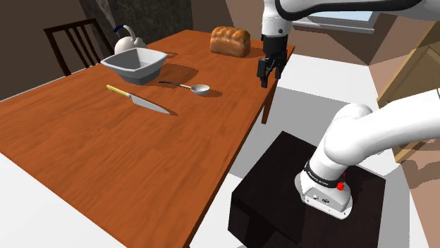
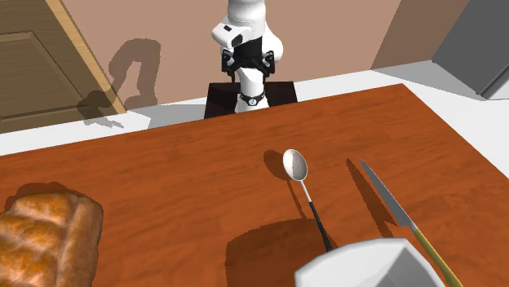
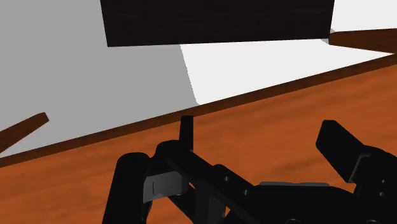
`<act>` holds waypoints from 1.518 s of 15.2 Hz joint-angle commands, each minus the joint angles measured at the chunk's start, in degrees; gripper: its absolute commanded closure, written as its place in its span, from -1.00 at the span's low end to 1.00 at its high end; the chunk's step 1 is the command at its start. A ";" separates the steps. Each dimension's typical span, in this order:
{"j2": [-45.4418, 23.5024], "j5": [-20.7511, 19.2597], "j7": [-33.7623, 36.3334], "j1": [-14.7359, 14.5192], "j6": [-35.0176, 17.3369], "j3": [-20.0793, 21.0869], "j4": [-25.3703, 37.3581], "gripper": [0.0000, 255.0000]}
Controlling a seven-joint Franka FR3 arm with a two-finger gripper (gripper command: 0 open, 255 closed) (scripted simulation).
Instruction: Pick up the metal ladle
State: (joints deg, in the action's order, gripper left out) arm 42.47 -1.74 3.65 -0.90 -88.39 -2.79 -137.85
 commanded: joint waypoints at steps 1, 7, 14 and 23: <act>0.00 0.00 0.00 0.00 0.00 0.00 0.00 -1.00; -12.85 1.77 -1.95 -2.13 -6.98 0.03 6.88 -1.00; -27.56 4.01 -4.57 -4.20 -11.87 0.41 17.88 -1.00; -46.36 6.65 -7.70 -6.03 -13.06 1.64 37.00 -1.00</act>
State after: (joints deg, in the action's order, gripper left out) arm -1.77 4.63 -3.61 -6.79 -101.32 -1.29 -103.03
